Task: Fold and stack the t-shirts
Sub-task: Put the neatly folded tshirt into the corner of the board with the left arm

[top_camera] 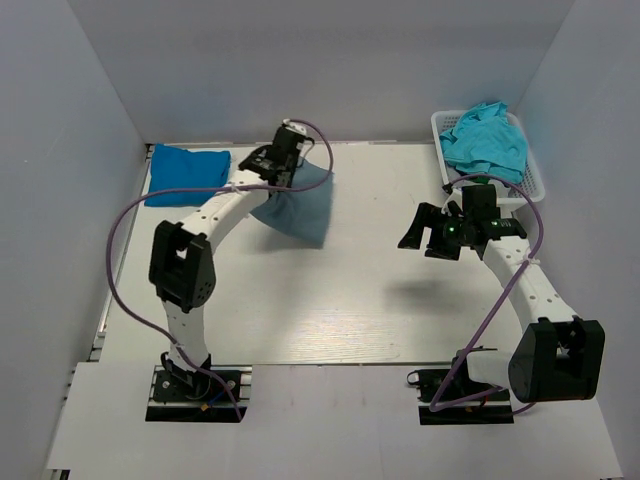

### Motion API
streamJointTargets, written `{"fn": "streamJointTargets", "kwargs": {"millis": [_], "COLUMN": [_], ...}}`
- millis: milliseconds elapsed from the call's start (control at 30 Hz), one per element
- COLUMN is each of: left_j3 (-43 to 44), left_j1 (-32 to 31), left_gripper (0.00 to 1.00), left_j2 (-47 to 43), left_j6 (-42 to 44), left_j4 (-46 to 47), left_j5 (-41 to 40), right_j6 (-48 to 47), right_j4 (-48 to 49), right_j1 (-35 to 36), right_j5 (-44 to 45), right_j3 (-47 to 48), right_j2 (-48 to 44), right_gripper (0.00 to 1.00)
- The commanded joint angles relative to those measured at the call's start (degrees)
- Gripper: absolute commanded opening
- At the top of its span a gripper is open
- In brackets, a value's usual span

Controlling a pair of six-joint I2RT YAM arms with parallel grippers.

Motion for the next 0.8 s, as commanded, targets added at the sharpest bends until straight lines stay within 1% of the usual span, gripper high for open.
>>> {"fn": "streamJointTargets", "kwargs": {"millis": [0, 67, 200, 300, 433, 533, 600, 767], "left_j3": [0.97, 1.50, 2.03, 2.03, 5.45, 9.67, 10.29, 12.84], "left_j1": [2.94, 4.96, 7.87, 10.06, 13.23, 15.60, 17.44, 20.78], "left_gripper": [0.00, 0.00, 0.00, 0.00, 0.00, 0.00, 0.00, 0.00], "left_j2": [-5.34, -6.05, -7.10, -7.11, -5.97, -3.25, -3.24, -2.63], "left_j6": [8.35, 11.07, 19.41, 23.55, 26.02, 26.73, 27.35, 26.73], "left_j4": [1.86, 3.26, 7.64, 10.20, 10.21, 9.68, 10.73, 10.21], "left_j5": [-5.84, -4.61, -3.21, -2.50, -1.97, -1.36, -0.83, 4.00], "right_j6": [-0.07, -0.07, 0.10, 0.45, 0.89, 1.16, 1.51, 2.48], "right_j4": [1.27, 1.28, 0.66, 1.54, 1.20, 1.28, 1.11, 2.42], "right_j1": [-0.27, -0.27, -0.27, -0.18, -0.27, -0.27, -0.27, -0.09], "right_j5": [1.36, 1.81, 1.81, 1.98, 1.02, 0.57, 0.14, -1.27], "right_j3": [-0.14, 0.47, 1.88, 2.23, 3.37, 4.43, 5.13, 5.84], "right_j2": [-1.92, -0.96, 0.45, 1.51, 3.79, 5.64, 7.04, 8.72], "right_gripper": [0.90, 0.90, 0.90, 0.90, 0.90, 0.90, 0.90, 0.90]}}
